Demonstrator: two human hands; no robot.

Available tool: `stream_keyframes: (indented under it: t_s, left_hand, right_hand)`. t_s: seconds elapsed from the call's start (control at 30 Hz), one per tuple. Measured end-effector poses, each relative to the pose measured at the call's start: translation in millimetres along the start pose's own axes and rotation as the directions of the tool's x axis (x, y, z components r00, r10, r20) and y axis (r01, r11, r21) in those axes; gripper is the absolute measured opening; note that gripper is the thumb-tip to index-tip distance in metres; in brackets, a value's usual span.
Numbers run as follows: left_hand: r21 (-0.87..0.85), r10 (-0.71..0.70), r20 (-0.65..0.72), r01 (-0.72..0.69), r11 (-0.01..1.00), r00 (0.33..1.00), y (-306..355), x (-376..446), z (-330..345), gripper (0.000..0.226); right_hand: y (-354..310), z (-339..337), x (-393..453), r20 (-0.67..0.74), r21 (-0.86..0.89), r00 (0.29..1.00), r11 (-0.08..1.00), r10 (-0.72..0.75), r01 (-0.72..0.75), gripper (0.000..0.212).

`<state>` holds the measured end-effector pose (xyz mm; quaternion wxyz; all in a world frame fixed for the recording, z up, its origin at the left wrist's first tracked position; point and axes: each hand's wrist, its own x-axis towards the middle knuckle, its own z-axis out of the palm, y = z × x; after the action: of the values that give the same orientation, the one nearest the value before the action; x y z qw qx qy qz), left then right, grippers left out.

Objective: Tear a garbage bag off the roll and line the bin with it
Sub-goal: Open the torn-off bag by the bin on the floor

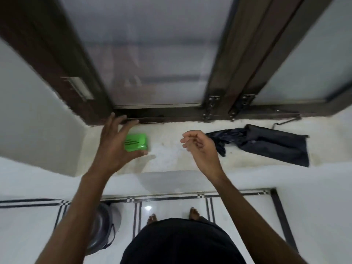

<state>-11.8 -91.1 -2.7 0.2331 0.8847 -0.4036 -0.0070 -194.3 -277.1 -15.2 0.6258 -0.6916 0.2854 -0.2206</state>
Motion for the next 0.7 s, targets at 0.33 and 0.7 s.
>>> stream_keyframes:
  t_s: [0.33, 0.7]
  left_hand:
    - [-0.504, 0.18, -0.025, -0.168, 0.847, 0.983, 197, 27, 78, 0.013]
    - [-0.584, 0.307, 0.169, -0.155, 0.797, 0.937, 317, 17, 142, 0.015]
  right_hand:
    - [50, -245, -43, -0.861, -0.159, 0.505, 0.913, 0.059, -0.377, 0.023]
    - [65, -339, -1, -0.686, -0.599, 0.726, 0.522, 0.056, -0.607, 0.023]
